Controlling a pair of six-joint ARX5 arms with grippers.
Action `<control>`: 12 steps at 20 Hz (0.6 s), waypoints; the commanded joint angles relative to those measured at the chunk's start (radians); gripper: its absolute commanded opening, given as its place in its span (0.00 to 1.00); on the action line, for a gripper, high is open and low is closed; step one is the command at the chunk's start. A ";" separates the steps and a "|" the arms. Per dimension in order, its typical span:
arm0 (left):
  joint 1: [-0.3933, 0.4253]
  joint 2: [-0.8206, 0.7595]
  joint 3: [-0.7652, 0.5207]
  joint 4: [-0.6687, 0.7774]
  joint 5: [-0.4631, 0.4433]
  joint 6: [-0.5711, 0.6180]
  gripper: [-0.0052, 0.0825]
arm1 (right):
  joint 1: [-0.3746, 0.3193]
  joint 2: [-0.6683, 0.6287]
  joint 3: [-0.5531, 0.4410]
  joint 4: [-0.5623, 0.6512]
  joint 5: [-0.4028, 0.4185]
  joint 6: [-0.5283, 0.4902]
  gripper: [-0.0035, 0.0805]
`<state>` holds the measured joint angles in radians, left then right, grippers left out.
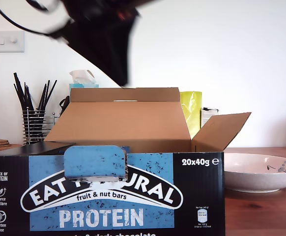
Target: Spread the side flaps of the carton box of snackbars
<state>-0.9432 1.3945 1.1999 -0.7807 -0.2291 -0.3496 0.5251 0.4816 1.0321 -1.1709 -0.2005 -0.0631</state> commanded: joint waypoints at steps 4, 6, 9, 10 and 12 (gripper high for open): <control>-0.015 -0.089 -0.017 -0.181 -0.093 -0.179 0.03 | 0.001 -0.003 -0.002 0.014 0.001 -0.025 0.03; -0.002 -0.089 -0.016 -0.208 -0.070 -0.232 0.30 | 0.001 -0.003 -0.002 0.013 0.001 -0.036 0.03; 0.021 -0.068 -0.016 -0.212 0.059 -0.284 0.93 | 0.001 -0.003 -0.002 0.014 0.001 -0.051 0.03; 0.030 -0.052 -0.016 -0.226 0.113 -0.330 0.90 | 0.001 -0.003 -0.002 0.014 0.000 -0.056 0.03; 0.063 -0.023 -0.016 -0.243 0.142 -0.338 0.90 | 0.001 -0.003 -0.002 0.013 0.000 -0.074 0.03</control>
<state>-0.8890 1.3464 1.1999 -1.0199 -0.0940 -0.6765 0.5251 0.4816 1.0321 -1.1641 -0.1993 -0.1307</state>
